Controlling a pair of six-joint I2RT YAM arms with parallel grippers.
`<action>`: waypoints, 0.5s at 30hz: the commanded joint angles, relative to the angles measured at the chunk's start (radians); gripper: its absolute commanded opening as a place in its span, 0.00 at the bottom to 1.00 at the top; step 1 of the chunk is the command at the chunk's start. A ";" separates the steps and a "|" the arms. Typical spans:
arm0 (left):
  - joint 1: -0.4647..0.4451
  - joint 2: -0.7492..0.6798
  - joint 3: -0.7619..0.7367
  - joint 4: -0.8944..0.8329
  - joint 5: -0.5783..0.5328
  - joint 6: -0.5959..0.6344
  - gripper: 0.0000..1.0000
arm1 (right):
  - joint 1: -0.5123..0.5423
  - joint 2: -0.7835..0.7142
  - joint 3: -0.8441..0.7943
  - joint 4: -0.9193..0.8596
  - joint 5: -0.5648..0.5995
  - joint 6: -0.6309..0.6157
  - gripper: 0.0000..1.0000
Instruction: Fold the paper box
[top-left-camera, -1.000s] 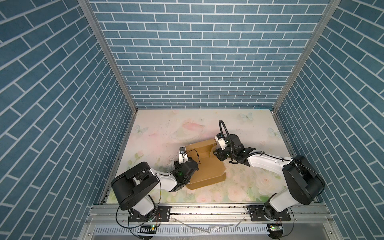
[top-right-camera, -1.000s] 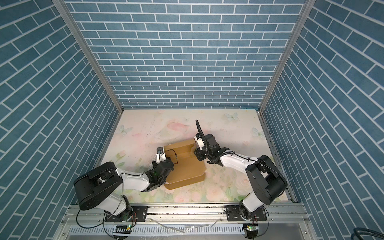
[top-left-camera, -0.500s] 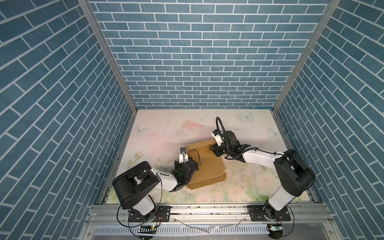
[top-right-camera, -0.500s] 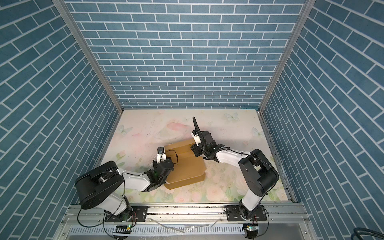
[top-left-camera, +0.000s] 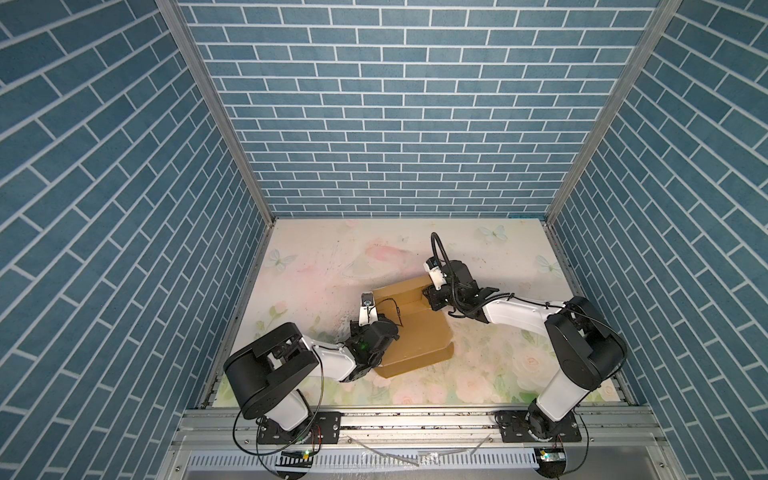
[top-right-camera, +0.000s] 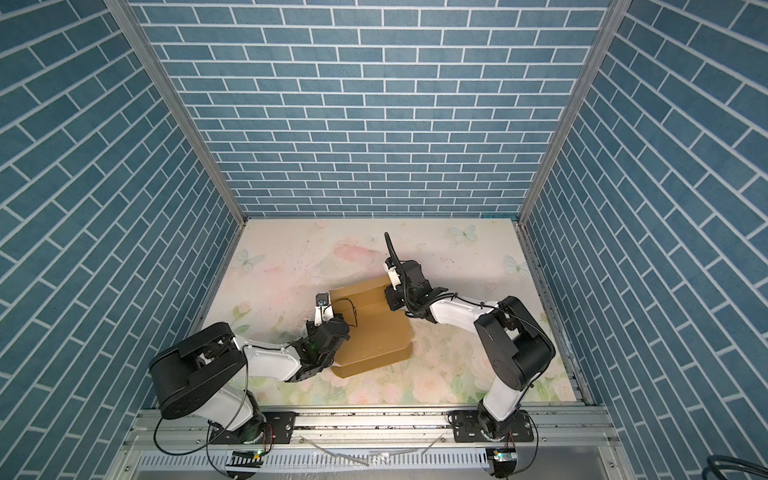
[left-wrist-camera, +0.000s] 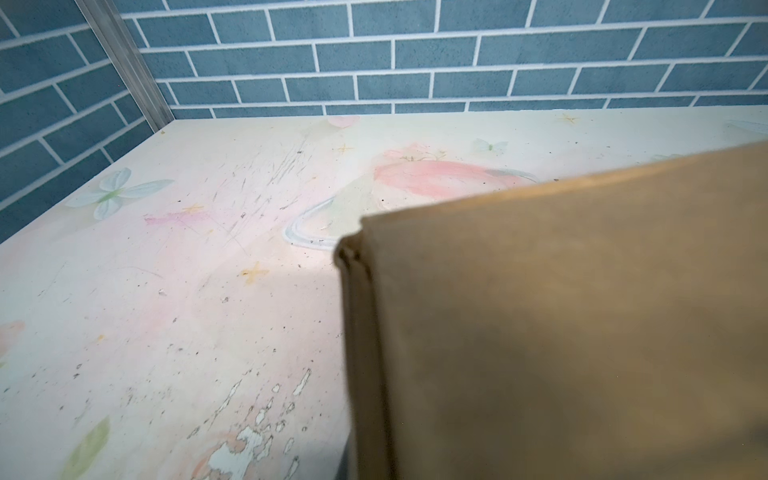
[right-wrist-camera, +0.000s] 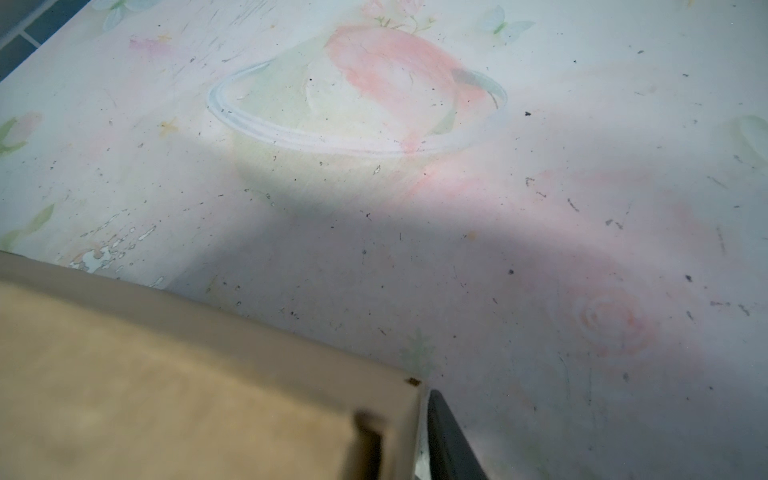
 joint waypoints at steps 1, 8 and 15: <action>-0.008 0.009 -0.014 -0.168 0.084 -0.016 0.00 | 0.000 0.014 0.043 -0.042 0.090 0.030 0.28; -0.008 -0.018 -0.007 -0.193 0.081 -0.030 0.00 | 0.015 0.028 0.055 -0.062 0.168 0.066 0.27; -0.008 -0.025 0.006 -0.211 0.091 -0.042 0.00 | 0.035 0.062 0.101 -0.118 0.221 0.075 0.27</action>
